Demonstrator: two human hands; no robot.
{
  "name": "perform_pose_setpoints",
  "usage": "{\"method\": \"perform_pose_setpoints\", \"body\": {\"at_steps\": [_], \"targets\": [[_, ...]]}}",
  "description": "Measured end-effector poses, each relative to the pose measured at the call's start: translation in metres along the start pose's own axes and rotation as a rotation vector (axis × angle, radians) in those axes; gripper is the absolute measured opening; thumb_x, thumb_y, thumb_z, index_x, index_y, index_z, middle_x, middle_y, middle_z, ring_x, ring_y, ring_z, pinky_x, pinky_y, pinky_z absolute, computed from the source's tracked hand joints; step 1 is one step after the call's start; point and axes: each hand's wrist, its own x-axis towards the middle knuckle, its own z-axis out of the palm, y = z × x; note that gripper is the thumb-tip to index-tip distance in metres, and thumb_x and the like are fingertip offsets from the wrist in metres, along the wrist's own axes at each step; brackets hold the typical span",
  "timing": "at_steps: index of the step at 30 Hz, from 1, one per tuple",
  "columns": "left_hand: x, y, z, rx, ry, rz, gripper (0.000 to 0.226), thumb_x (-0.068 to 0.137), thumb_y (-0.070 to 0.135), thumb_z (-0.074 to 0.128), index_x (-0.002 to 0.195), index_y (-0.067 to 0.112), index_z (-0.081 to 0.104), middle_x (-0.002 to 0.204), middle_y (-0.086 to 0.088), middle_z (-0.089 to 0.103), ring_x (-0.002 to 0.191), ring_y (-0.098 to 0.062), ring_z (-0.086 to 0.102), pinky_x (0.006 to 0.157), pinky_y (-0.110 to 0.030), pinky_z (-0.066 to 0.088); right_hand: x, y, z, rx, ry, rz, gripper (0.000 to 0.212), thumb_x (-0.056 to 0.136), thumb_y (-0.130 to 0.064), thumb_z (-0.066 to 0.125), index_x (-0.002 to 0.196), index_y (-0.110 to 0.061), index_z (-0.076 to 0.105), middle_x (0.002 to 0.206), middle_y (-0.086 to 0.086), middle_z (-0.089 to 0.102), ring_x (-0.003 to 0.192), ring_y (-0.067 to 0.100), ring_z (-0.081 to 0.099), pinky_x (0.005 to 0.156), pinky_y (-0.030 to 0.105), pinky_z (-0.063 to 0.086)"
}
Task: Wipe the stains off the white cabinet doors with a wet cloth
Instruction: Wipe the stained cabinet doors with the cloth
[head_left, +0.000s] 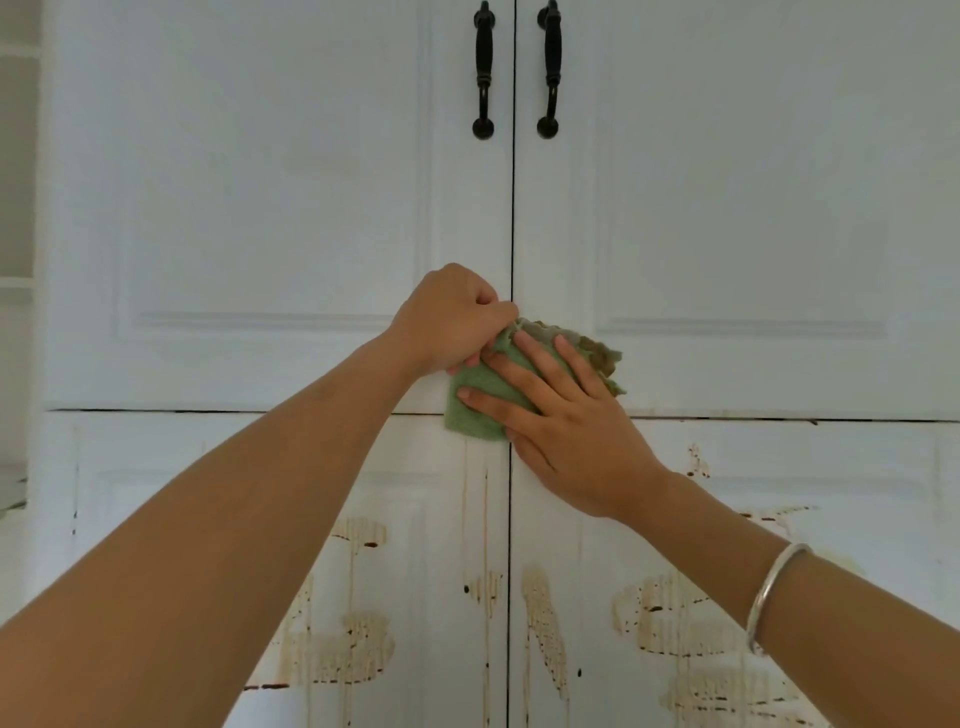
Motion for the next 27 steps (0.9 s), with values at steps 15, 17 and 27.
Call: {"method": "perform_pose_setpoints", "body": {"at_steps": [15,17,27], "targets": [[-0.030,-0.069,-0.061,0.308,0.227,0.013,0.033,0.079,0.025,0.051,0.052,0.008,0.046,0.048,-0.014,0.052,0.041,-0.014,0.056,0.056,-0.032,0.047,0.030,-0.030,0.003,0.066,-0.026,-0.129,0.046,0.100,-0.033,0.031,0.145,-0.035,0.041,0.159,-0.001,0.025,0.149,0.024,0.012,0.121,0.049,0.011],[-0.034,-0.082,-0.072,0.289,0.239,-0.023,0.032,0.078,0.025,0.051,0.052,0.007,0.047,0.047,-0.012,0.051,0.040,-0.014,0.047,0.053,-0.034,0.043,0.062,-0.054,0.009,0.071,-0.020,-0.171,0.046,0.100,-0.033,0.031,0.144,-0.036,0.043,0.158,0.000,0.028,0.149,0.024,0.016,0.121,0.048,0.012],[-0.043,-0.100,-0.089,0.302,0.141,0.021,0.032,0.071,0.031,0.049,0.053,0.005,0.044,0.049,-0.005,0.041,0.048,-0.020,0.043,0.055,-0.041,0.045,0.071,-0.071,0.010,0.035,-0.065,-0.150,0.045,0.102,-0.036,0.027,0.144,-0.037,0.042,0.159,-0.002,0.025,0.149,0.021,0.013,0.121,0.046,0.011]]}}
